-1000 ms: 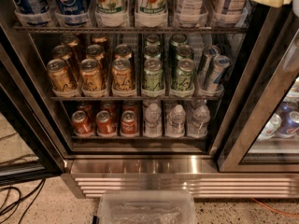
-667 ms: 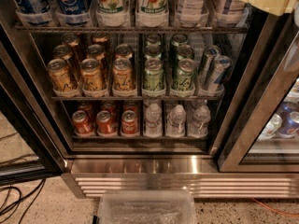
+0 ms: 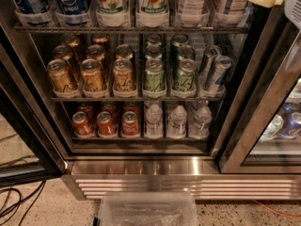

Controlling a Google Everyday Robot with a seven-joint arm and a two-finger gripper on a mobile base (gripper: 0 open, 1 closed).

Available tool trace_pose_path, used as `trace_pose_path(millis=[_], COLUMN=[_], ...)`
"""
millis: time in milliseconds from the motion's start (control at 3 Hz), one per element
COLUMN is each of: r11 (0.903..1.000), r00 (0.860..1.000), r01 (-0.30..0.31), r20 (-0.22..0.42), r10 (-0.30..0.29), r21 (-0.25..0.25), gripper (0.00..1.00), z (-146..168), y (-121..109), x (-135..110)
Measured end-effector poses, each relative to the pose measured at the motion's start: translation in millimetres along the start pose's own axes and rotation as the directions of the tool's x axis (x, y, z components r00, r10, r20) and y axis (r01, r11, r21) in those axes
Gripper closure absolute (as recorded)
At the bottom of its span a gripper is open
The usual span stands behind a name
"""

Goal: Pick blue plastic bottle from top shelf of fridge

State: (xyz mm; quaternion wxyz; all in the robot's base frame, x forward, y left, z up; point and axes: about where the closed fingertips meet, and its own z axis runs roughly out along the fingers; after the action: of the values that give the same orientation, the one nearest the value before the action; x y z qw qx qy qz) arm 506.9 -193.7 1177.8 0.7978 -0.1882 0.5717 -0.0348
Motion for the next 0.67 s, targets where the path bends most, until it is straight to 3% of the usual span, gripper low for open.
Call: trace_pose_path(millis=[333, 667], r11=[0.9983, 0.9826], r00=[1.0, 0.994], r01=[-0.02, -0.099], r20=[0.018, 0.028], r10=[0.021, 0.105], r21=[-0.055, -0.157], gripper=[0.0, 0.0], z=[-4.8, -22.0], y=[24.7, 73.3], x=[-6.2, -16.1])
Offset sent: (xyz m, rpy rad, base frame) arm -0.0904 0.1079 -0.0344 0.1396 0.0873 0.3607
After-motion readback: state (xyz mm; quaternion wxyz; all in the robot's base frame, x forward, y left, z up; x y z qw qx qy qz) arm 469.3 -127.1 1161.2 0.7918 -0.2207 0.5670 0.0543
